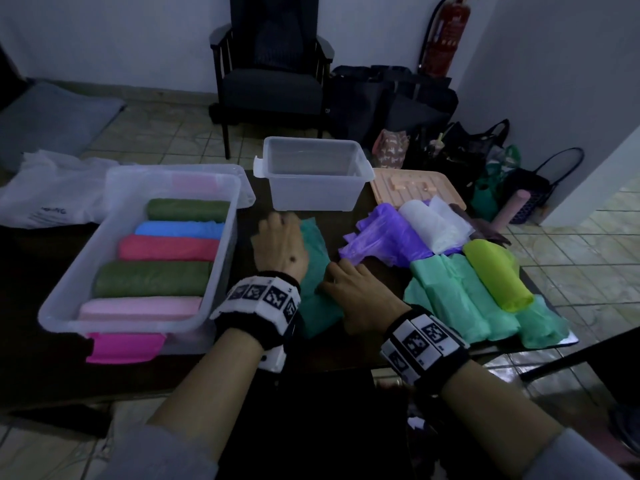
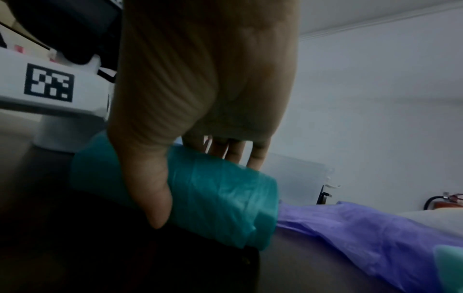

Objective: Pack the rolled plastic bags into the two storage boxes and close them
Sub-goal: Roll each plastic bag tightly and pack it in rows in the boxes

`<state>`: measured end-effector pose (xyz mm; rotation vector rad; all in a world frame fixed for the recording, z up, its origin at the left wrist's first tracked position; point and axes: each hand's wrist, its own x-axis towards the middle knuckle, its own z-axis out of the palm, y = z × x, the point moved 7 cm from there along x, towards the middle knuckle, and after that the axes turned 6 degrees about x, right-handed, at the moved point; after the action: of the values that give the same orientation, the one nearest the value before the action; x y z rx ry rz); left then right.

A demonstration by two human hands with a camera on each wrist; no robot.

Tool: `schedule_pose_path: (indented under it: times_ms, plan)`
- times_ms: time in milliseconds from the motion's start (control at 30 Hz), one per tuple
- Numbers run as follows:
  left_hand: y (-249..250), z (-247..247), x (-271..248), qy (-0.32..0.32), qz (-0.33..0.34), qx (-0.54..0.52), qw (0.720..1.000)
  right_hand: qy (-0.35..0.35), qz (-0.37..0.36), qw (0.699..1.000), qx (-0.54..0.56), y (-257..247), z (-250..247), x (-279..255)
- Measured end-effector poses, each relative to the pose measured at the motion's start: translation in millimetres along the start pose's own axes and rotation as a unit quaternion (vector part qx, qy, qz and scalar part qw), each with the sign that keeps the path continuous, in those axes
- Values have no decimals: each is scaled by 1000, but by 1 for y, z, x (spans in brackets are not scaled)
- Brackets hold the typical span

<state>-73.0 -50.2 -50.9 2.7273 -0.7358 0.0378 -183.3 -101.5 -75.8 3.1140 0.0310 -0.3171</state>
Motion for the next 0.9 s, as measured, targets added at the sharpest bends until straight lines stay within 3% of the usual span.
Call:
schedule_pose_path:
  times_ms: [100,233,467,667,900]
  plan:
    - [-4,54,-1,-219,51,18,974,-28,-9,1000,7,-5,6,2]
    - [-3,84,-7,-304,131,21,943,-72,-12,996,43,-10,15,4]
    - [2,98,-7,-340,179,79,920,-131,-21,979,154,-18,26,7]
    - [3,99,-8,-343,197,98,913,-88,-65,981,163,-32,20,2]
    - [2,98,-9,-345,195,93,913,-86,-39,979,180,-34,26,-3]
